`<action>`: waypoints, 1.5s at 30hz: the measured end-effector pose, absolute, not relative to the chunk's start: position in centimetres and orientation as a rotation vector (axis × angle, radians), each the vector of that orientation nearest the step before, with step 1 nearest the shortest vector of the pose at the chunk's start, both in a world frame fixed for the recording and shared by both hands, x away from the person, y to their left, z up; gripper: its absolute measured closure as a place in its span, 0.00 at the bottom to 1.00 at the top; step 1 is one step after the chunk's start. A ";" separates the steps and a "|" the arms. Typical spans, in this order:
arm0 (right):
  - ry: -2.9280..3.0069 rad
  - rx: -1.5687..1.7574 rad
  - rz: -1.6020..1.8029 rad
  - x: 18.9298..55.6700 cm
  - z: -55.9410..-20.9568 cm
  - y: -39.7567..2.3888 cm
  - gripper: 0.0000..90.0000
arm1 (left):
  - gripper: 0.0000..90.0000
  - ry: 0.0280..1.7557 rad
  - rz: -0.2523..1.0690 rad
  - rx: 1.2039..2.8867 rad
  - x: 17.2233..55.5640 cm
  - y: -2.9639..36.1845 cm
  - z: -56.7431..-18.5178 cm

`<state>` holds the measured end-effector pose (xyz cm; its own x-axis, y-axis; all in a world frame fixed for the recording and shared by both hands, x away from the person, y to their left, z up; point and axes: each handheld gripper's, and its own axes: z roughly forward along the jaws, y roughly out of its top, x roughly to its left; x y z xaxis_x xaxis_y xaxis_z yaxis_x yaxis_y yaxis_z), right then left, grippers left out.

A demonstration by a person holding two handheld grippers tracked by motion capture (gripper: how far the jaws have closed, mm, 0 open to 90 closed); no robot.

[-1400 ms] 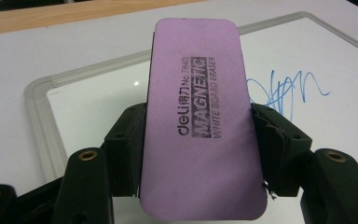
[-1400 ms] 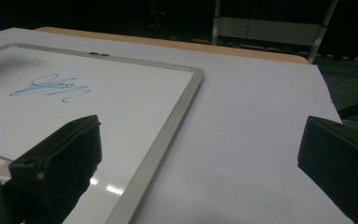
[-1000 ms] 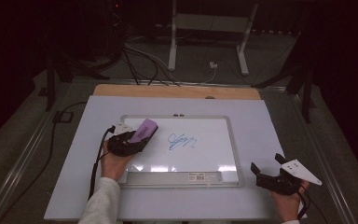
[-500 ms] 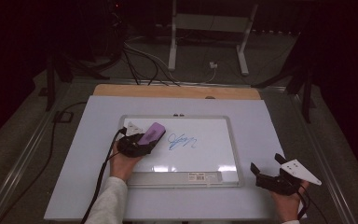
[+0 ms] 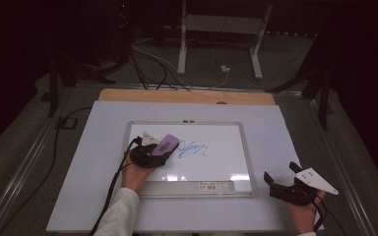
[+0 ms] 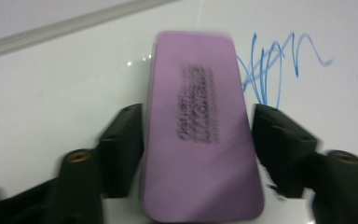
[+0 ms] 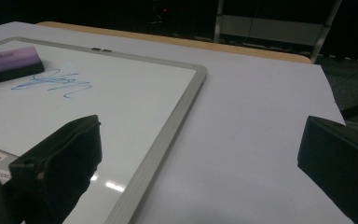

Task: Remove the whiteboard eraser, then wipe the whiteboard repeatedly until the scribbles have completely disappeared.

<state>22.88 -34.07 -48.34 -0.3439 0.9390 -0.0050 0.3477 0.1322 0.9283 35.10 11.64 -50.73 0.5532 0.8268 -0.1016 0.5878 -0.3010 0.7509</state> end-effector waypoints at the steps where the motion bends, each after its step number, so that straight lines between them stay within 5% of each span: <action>1: 1.785 1.241 1.201 22.9 -48.3 -34.1 0.00 | 0.34 1.140 0.396 2.013 35.2 11.6 -50.6; 7: 1.788 1.246 1.201 22.9 -48.4 -34.0 0.00 | 0.33 1.155 0.393 2.027 36.0 10.9 -50.3; 14: 1.796 1.237 1.195 23.0 -48.4 -34.0 0.00 | 0.46 1.181 0.372 2.060 36.6 10.2 -50.3; 45: 1.798 1.235 1.178 22.9 -48.4 -33.9 0.00 | 0.47 1.119 0.354 2.117 35.8 8.5 -50.1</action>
<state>22.93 -33.94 -48.40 -0.3445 0.9385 -0.0233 0.3535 0.1526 0.9229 35.78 8.54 -50.10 0.5880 0.8048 -0.0810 0.6116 -0.3768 0.6957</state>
